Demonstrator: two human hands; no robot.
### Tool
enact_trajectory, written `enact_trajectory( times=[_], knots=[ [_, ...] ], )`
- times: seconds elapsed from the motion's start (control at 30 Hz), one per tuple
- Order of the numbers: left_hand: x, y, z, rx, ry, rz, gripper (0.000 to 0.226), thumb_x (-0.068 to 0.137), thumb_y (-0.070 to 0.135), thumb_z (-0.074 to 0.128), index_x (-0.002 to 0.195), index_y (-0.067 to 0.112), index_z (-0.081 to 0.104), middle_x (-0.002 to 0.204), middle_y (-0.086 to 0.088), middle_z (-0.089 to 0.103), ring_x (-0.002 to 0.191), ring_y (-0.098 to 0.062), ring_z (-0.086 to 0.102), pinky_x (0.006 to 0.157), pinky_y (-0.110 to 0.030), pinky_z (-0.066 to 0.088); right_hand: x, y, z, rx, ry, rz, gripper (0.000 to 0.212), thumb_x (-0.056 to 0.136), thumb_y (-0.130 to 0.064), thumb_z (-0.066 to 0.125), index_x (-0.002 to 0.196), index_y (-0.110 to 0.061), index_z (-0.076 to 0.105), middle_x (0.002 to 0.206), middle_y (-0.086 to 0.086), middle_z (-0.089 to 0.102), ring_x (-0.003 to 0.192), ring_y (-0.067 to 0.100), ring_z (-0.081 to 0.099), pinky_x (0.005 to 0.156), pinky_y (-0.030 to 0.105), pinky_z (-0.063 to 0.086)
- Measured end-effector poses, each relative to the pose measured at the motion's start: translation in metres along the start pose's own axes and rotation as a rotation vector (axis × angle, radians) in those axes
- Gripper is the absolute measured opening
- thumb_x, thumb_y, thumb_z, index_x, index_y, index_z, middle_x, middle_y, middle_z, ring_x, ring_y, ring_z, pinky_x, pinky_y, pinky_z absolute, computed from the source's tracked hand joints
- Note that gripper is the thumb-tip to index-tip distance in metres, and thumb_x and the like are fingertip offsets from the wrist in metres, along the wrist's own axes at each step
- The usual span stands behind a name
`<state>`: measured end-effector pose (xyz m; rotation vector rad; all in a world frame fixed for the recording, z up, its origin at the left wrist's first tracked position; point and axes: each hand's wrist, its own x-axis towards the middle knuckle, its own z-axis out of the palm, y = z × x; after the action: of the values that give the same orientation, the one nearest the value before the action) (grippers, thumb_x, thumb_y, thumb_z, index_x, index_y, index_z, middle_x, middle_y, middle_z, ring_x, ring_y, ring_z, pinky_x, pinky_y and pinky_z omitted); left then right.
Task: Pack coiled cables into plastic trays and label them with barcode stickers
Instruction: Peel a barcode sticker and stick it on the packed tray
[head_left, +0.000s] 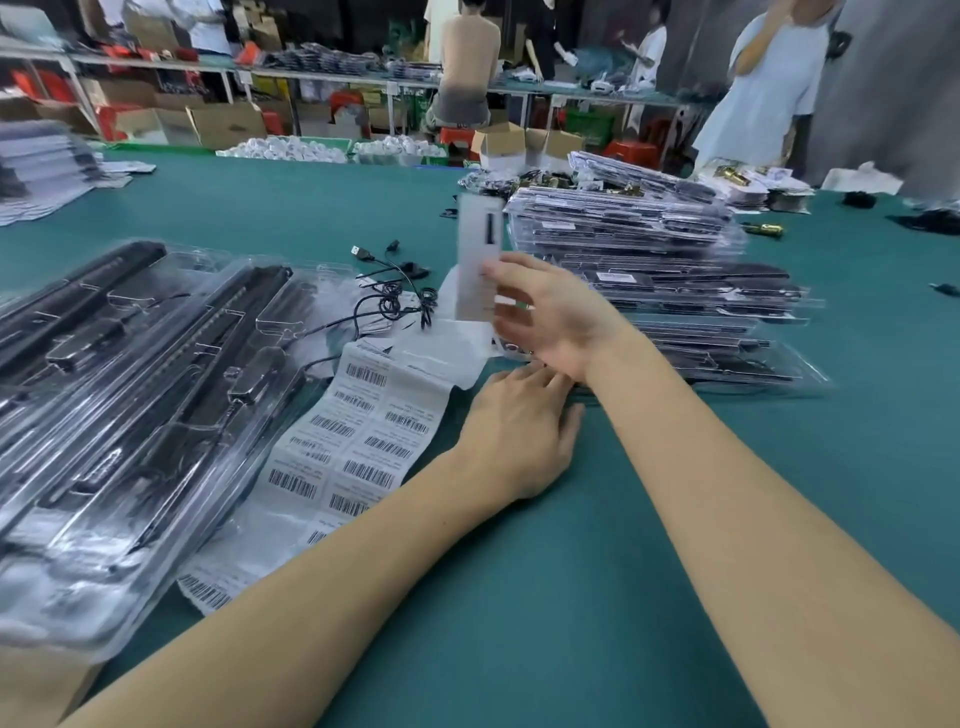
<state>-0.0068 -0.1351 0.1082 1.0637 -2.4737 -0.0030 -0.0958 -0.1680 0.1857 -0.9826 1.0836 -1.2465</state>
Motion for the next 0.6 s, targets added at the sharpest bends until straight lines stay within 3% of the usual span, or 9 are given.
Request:
enact_trajectory(
  times=[0.07,0.2,0.3,0.37,0.47,0.6],
  knots=[
    [0.001,0.001,0.003,-0.013,0.024,0.006,0.037,0.1,0.034,0.04,0.13,0.014,0.05,0.127,-0.006,0.061,0.118,-0.027,0.054,0.099,-0.037,0.037,-0.024,0.007,-0.028,0.012,0.083,-0.165,0.005,0.095,-0.018,0.067,0.098,-0.021,0.068,0.097,0.004,0.073,0.085,0.017,0.069,0.065,0.024,0.054],
    [0.001,0.002,0.003,-0.046,0.022,0.009,0.034,0.098,0.033,0.045,0.128,0.018,0.049,0.122,-0.002,0.063,0.114,-0.025,0.055,0.097,-0.038,0.038,-0.066,0.024,-0.074,-0.064,0.216,-0.395,0.012,0.089,-0.015,0.073,0.088,-0.028,0.074,0.09,-0.004,0.076,0.079,0.012,0.07,0.063,0.024,0.055],
    [0.001,0.001,0.003,-0.036,0.014,0.004,0.03,0.098,0.032,0.046,0.124,0.018,0.051,0.121,0.0,0.063,0.113,-0.025,0.056,0.094,-0.036,0.037,-0.084,0.049,-0.093,-0.44,0.444,-0.606,0.027,0.084,-0.01,0.079,0.08,-0.036,0.078,0.081,-0.012,0.076,0.071,0.001,0.069,0.065,0.018,0.055],
    [0.001,0.001,0.003,-0.026,0.003,0.002,0.028,0.098,0.031,0.045,0.122,0.018,0.051,0.123,0.001,0.063,0.115,-0.024,0.055,0.095,-0.035,0.036,-0.088,0.062,-0.098,-0.797,0.585,-0.754,0.018,0.081,-0.011,0.082,0.086,-0.029,0.081,0.086,-0.014,0.077,0.071,-0.004,0.069,0.068,0.011,0.052],
    [0.002,0.001,0.001,0.0,-0.029,-0.016,0.03,0.098,0.029,0.043,0.124,0.017,0.051,0.125,-0.001,0.062,0.116,-0.025,0.055,0.098,-0.035,0.036,-0.087,0.067,-0.098,-1.165,0.603,-0.869,0.014,0.081,-0.01,0.081,0.091,-0.019,0.082,0.09,-0.007,0.078,0.076,0.007,0.073,0.07,0.023,0.056],
    [0.002,0.003,-0.002,-0.007,-0.071,-0.035,0.031,0.099,0.028,0.043,0.126,0.015,0.049,0.123,-0.005,0.062,0.114,-0.027,0.056,0.097,-0.035,0.037,-0.086,0.065,-0.093,-1.311,0.596,-0.943,0.014,0.08,-0.013,0.075,0.09,-0.02,0.082,0.085,-0.003,0.078,0.076,0.02,0.075,0.06,0.032,0.058]
  ],
)
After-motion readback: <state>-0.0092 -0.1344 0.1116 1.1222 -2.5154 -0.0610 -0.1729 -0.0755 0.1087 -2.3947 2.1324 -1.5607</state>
